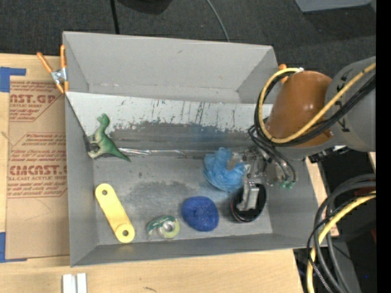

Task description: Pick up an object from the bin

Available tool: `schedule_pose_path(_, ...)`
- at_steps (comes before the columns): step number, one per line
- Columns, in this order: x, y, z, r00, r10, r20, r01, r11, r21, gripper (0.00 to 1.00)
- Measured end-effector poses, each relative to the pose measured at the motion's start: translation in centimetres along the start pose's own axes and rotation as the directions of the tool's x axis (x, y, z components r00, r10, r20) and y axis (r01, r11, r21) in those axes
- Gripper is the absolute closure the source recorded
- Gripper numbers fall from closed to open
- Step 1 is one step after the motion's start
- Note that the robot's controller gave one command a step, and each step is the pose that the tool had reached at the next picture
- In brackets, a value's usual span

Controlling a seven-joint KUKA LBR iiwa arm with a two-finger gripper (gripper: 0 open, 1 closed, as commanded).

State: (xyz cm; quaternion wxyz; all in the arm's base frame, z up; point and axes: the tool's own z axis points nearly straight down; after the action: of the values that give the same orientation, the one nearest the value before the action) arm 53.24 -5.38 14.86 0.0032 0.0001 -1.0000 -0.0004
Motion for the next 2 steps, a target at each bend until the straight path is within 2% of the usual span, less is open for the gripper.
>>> schedule_pose_path(1, -0.2, 0.0, -0.5, 1.0, -0.001, 0.007, 0.001, 1.0, 0.001, 0.0)
schedule_pose_path(2, -6.1, -0.3, 6.5, 0.997, -0.075, 0.015, 0.075, 0.997, 0.002, 0.0)
